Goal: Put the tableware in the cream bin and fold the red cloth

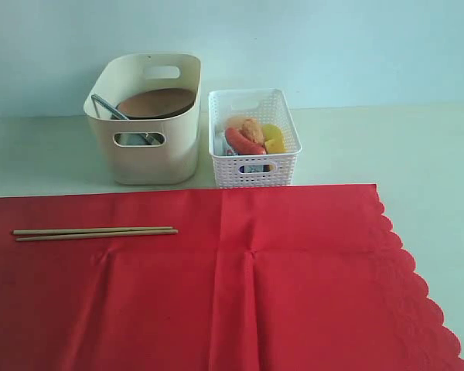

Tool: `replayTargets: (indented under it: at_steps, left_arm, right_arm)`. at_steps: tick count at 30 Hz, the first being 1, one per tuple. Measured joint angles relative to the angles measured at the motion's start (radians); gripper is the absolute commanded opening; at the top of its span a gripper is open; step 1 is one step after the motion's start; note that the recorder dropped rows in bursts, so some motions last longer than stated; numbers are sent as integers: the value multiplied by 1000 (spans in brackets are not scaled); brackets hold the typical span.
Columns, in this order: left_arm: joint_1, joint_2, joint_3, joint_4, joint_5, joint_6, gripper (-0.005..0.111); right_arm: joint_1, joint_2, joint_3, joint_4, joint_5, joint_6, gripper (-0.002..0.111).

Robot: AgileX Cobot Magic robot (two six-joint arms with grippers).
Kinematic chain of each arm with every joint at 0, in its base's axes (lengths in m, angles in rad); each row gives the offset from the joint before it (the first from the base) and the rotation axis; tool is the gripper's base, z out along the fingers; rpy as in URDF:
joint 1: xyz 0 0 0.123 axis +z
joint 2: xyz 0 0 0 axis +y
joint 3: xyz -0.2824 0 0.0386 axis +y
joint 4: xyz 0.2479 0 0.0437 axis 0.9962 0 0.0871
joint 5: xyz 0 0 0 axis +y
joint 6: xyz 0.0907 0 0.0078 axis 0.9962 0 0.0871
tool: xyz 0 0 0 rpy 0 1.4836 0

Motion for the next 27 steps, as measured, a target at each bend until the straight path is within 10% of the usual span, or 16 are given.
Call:
replayTargets:
  at_steps: [14,27]
  left_arm:
    - [-2,49,-26,0,2,0,0]
    - [-137,352,-320,0,2,0,0]
  right_arm:
    - [0,-72,137,130,-196,54,0]
    - [0,-74,143,14,-180,54,0]
